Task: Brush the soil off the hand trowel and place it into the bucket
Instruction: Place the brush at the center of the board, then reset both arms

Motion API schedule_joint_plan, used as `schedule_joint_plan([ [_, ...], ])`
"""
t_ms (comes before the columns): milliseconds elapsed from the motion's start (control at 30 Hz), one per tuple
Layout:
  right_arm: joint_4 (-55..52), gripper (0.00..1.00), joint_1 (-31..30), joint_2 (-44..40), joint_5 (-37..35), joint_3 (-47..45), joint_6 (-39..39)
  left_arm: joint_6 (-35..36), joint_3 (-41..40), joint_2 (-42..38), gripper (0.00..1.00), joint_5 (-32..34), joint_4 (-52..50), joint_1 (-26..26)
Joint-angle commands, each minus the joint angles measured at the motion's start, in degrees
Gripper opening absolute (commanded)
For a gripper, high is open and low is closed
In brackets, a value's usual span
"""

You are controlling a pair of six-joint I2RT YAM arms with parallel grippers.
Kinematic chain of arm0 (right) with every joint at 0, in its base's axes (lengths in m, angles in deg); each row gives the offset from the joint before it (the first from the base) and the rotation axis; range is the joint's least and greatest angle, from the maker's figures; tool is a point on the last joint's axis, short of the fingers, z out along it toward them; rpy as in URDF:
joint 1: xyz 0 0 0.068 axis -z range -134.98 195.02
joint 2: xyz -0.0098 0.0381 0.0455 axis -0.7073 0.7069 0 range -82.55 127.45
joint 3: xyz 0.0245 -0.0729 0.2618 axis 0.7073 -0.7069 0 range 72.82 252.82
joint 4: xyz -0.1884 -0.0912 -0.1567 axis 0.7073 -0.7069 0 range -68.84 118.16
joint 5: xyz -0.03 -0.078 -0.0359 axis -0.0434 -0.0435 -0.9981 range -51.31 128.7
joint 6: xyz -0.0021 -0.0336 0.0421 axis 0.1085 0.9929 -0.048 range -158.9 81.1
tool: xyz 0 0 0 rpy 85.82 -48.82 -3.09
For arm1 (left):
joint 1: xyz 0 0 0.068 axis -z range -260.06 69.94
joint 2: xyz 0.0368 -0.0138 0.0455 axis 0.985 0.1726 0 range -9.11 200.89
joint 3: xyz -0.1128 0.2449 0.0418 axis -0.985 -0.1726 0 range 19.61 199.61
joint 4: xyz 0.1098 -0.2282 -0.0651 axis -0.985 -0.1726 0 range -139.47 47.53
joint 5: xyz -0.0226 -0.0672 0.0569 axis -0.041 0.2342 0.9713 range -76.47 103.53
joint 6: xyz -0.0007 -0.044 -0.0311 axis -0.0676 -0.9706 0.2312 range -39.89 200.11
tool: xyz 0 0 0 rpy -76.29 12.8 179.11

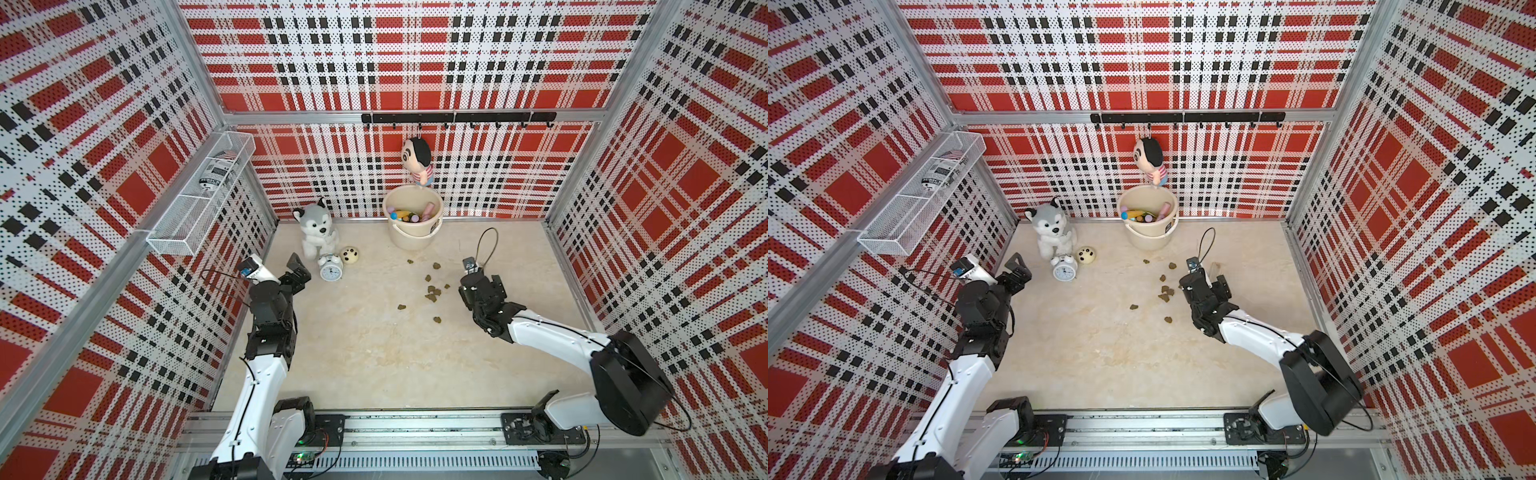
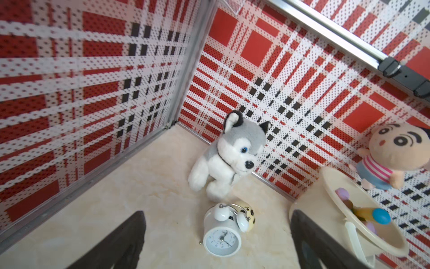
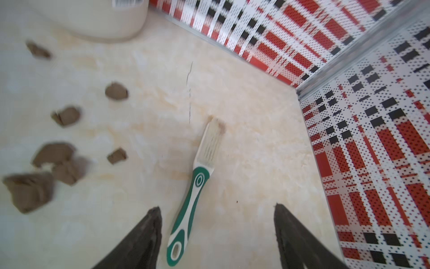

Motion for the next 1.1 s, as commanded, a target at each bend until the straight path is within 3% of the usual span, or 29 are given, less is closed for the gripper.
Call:
schedule_joint_plan([
  [0,6.15,0.81,7.57,-5.88,5.78,-4.28,-10.18,1.10,-4.28,-2.66,0.98,5.97,8.27,-0.42],
  [100,14.59,0.81,16.76,-10.08,9.16,-11.23,-14.68,4.25,-6.63,-2.18,0.98,5.72,10.52,-0.29],
  [200,26.18,0.82,21.47,-10.08,7.37,-17.35,-11.41,4.71,-10.94,-1.80,0.98,5.15,15.98,-0.05],
  [333,40.39,0.83,22.61,-3.70,4.56,-22.23,-5.71,8.41,-18.11,-2.58,0.98,6.48,23.44,3.38],
  [433,52.31,0.84,23.80,3.74,8.76,-23.76,-2.05,16.17,-21.66,-0.42,0.98,10.04,28.76,9.21],
  [467,46.73,0.84,23.81,4.46,8.44,-21.22,-2.37,17.48,-22.12,0.78,0.98,9.75,30.19,10.24],
  [500,49.55,0.84,23.88,6.00,9.31,-20.94,0.52,18.01,-22.54,2.40,0.98,8.59,32.22,10.81],
  [533,59.04,0.85,24.05,8.22,10.83,-23.33,3.01,17.94,-22.91,4.33,0.98,7.06,34.62,10.87],
  [567,62.05,0.85,24.97,10.23,13.05,-24.61,1.80,17.68,-23.03,5.71,0.98,6.14,36.36,10.79],
  [600,66.56,0.88,26.15,12.14,16.19,-25.66,2.28,17.60,-23.23,7.47,0.98,5.49,38.17,10.79],
  [633,63.07,0.93,27.25,10.97,20.75,-26.00,0.91,17.77,-23.37,9.13,0.98,5.10,40.29,10.78],
  [700,74.82,1.00,27.84,14.82,21.29,-28.84,1.84,18.35,-23.69,12.83,0.98,4.36,44.17,10.49],
  [900,66.79,1.00,29.17,12.72,19.05,-26.90,-1.70,14.07,-24.38,25.00,0.98,-2.80,58.81,5.24],
  [1067,68.42,1.00,28.99,13.43,19.39,-26.85,-0.80,9.86,-19.35,29.50,0.98,-8.18,53.75,-0.47],
])
